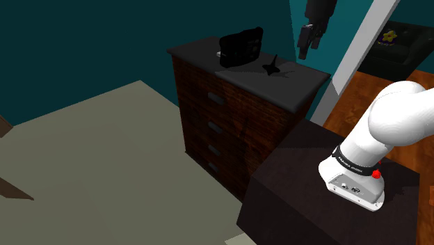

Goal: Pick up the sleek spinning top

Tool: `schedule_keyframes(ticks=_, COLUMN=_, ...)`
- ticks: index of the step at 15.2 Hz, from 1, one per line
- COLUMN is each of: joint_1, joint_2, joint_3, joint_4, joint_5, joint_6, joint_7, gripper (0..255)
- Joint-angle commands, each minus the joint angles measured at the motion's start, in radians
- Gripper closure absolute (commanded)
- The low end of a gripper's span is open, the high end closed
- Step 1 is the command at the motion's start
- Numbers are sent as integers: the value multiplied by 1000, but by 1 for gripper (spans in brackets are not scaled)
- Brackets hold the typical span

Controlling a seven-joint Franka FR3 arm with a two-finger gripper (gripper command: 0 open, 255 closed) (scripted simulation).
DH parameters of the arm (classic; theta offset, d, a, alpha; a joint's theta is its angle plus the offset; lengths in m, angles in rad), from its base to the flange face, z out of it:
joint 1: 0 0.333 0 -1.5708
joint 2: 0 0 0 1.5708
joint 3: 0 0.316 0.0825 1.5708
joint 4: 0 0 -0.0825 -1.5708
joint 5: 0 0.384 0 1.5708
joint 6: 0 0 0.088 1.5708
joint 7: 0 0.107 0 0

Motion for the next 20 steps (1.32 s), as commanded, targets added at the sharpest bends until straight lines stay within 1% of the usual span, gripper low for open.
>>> schedule_keyframes(ticks=1, joint_1=0, joint_2=0, joint_3=0, joint_4=0, joint_5=0, joint_6=0, joint_7=0, gripper=0)
schedule_keyframes(ticks=7, joint_1=-27, joint_2=34, joint_3=-86, joint_4=-123, joint_5=-5, joint_6=357, joint_7=-9, gripper=0)
schedule_keyframes(ticks=13, joint_1=-35, joint_2=149, joint_3=-181, joint_4=-186, joint_5=18, joint_6=730, joint_7=-40, gripper=0)
schedule_keyframes(ticks=14, joint_1=-33, joint_2=163, joint_3=-191, joint_4=-188, joint_5=23, joint_6=765, joint_7=-45, gripper=0)
schedule_keyframes(ticks=20, joint_1=-34, joint_2=195, joint_3=-200, joint_4=-250, joint_5=19, joint_6=858, joint_7=-47, gripper=0)
